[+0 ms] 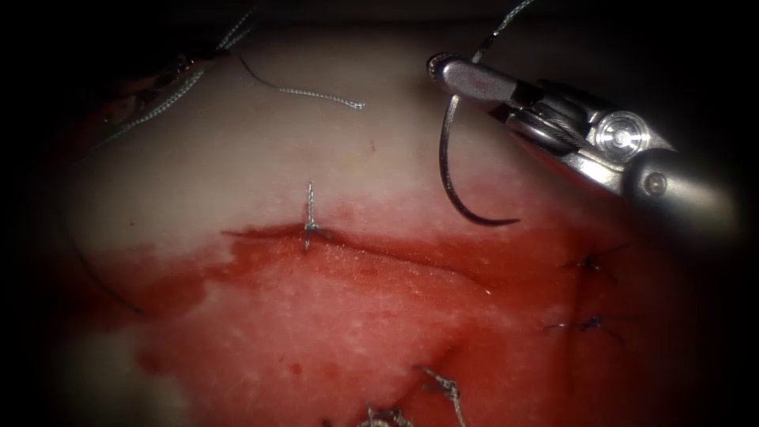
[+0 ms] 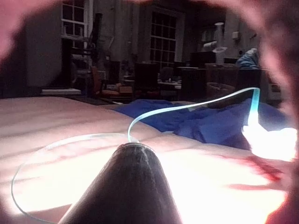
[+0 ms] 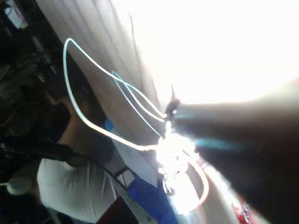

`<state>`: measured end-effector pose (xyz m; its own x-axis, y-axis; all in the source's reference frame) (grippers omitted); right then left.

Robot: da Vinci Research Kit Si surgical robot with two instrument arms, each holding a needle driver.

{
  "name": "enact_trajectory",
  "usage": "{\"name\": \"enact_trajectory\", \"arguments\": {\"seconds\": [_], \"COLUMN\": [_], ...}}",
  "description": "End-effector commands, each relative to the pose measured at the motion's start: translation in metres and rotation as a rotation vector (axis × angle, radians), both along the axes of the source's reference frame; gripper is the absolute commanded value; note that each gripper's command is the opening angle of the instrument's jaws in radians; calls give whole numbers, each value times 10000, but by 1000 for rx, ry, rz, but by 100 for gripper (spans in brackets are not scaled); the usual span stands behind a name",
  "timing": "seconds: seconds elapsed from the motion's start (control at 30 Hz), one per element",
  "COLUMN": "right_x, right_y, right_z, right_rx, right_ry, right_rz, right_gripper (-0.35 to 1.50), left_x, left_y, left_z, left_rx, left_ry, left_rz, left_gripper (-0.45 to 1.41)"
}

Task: Wound Closure

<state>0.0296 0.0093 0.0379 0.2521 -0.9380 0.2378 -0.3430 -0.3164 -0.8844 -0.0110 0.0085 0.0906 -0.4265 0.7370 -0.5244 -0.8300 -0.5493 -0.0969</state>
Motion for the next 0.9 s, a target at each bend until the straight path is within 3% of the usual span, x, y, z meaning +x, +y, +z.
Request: {"name": "enact_trajectory", "arguments": {"seconds": [0.03, 0.1, 0.13, 0.17, 0.2, 0.27, 0.33, 0.43, 0.53, 0.57, 0.73, 0.9], "right_x": [7, 7, 7, 7, 7, 7, 7, 7, 7, 7, 7, 7], "right_y": [12, 12, 12, 12, 12, 12, 12, 12, 12, 12, 12, 12], "right_z": [-10, -10, -10, -10, -10, -10, -10, -10, -10, -10, -10, -10], "right_rx": [-6, -6, -6, -6, -6, -7, -7, -7, -6, -7, -7, -7], "right_ry": [7, 7, 7, 7, 7, 7, 7, 7, 7, 7, 7, 7], "right_rz": [5, 5, 5, 5, 5, 6, 5, 5, 5, 5, 5, 5], "right_gripper": [-35, -35, -35, -35, -35, -35, -35, -35, -35, -35, -35, -35], "left_x": [2, 4, 5, 6, 7, 10, 14, 17, 16, 15, 11, 4], "left_y": [22, 26, 23, 20, 16, 4, -9, -27, -33, -33, -10, 25], "left_z": [-4, 7, 18, 26, 36, 58, 72, 74, 58, 50, -6, -71], "left_rx": [-25, -32, -18, -6, 37, 178, 295, 378, 371, 356, 268, 36], "left_ry": [31, 64, 109, 165, 209, 267, 253, 156, 118, 97, -99, -222], "left_rz": [31, 122, 167, 227, 262, 356, 481, 574, 655, 679, 606, 490], "left_gripper": [-45, -45, -35, -3, 10, 56, 76, 91, 135, 140, 140, 135]}}
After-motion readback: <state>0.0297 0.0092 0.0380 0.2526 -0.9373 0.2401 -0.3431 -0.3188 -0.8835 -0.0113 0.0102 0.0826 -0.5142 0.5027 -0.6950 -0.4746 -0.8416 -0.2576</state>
